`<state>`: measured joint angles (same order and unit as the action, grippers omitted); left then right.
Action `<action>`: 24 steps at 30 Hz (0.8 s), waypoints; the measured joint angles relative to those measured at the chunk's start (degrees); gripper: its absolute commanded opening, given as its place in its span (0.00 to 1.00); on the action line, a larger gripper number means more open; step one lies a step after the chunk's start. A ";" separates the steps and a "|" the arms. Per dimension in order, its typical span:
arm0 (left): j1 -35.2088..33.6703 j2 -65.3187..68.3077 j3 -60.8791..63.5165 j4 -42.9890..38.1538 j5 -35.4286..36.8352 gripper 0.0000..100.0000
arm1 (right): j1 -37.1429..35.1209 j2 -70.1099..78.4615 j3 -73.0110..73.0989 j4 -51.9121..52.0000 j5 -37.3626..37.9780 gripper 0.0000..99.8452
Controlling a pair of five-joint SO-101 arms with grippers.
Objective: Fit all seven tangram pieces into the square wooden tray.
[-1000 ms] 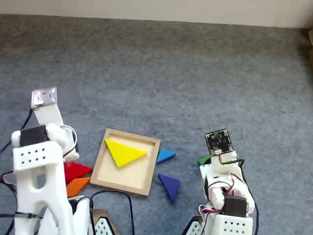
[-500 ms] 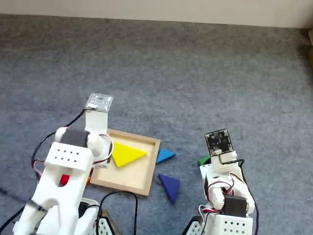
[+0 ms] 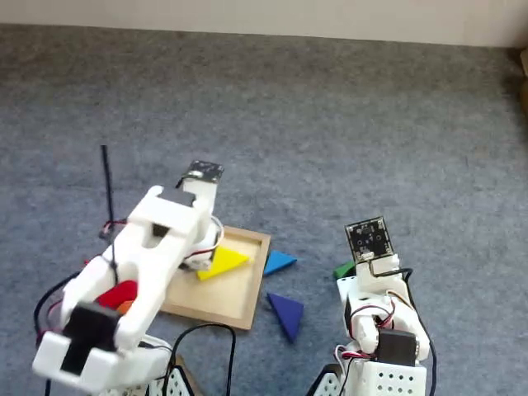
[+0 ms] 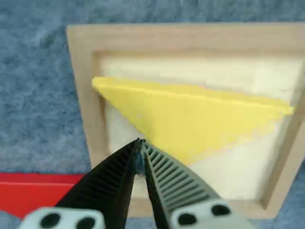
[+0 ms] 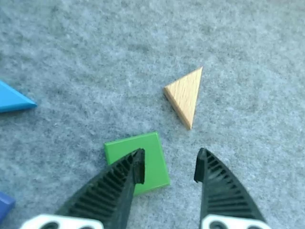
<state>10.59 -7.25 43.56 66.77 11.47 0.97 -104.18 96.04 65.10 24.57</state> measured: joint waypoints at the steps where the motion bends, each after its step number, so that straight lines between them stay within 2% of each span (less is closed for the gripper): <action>1: 0.79 1.58 -1.05 -1.05 1.14 0.01 | 0.00 0.00 0.00 0.00 0.00 0.18; 9: 3.08 9.23 -10.46 -1.67 7.65 0.01 | 0.00 0.00 0.00 0.00 0.00 0.18; 18: 7.74 9.32 -18.99 9.67 8.79 0.01 | 0.00 0.00 0.00 0.00 0.00 0.18; 24: 12.31 9.93 -19.16 10.90 8.79 0.01 | 0.00 0.00 0.00 0.00 0.00 0.18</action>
<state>22.90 2.68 24.40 77.67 20.26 0.97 -104.18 96.04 65.10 24.57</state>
